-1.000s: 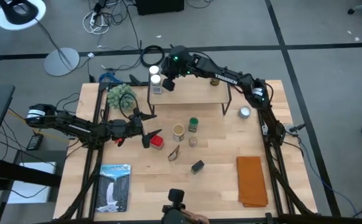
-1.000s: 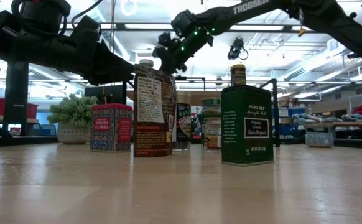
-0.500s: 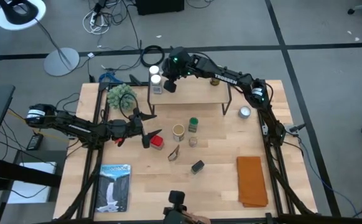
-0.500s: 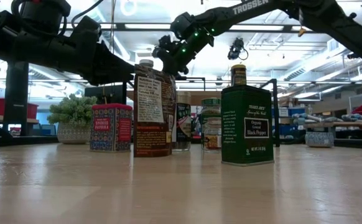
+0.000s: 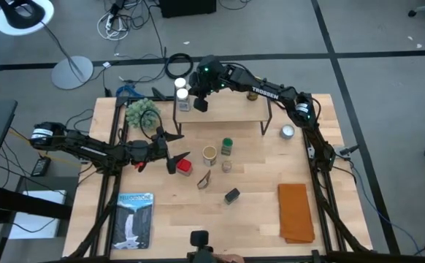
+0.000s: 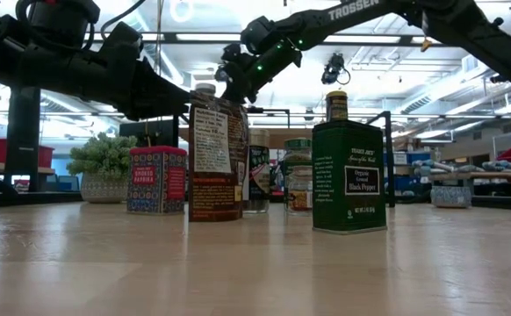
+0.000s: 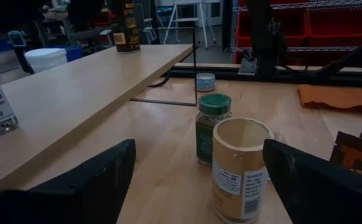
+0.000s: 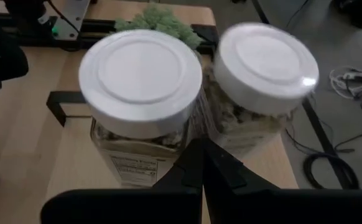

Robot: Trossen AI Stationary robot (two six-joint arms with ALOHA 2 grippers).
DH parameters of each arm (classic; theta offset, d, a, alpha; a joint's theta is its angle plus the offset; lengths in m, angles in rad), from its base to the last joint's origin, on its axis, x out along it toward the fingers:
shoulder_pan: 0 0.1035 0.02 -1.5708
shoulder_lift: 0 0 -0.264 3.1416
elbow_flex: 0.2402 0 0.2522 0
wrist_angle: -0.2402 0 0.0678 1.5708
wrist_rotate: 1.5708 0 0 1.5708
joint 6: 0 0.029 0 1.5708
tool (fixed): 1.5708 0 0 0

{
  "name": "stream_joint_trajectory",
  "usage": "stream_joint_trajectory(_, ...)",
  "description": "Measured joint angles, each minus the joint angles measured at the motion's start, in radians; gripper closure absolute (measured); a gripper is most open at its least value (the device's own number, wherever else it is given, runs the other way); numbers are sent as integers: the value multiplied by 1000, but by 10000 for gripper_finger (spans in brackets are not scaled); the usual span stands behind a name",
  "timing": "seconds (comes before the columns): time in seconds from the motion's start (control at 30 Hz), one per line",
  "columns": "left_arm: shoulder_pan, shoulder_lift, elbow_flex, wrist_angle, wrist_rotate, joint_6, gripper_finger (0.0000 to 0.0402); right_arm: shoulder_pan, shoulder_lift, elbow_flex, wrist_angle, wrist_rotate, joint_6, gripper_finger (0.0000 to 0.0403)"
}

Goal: Shelf spices
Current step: Adjust the white seasoning bottles on the shelf

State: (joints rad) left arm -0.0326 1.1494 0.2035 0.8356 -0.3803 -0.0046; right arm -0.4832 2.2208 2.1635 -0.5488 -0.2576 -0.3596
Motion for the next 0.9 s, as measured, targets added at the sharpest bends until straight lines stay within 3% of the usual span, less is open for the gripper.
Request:
stream_joint_trajectory(0.43, 0, 0, 0, 0, 0, 0, 44, 5, 0, 0, 35, -27, -1, 403)
stream_joint_trajectory(0.7, 0, 0, 0, 0, 0, 0, 44, 5, -10, 0, -33, 96, 35, 403)
stream_joint_trajectory(0.9, 0, 0, 0, 0, 0, 0, 44, -4, -10, 0, 9, 149, -1, 403)
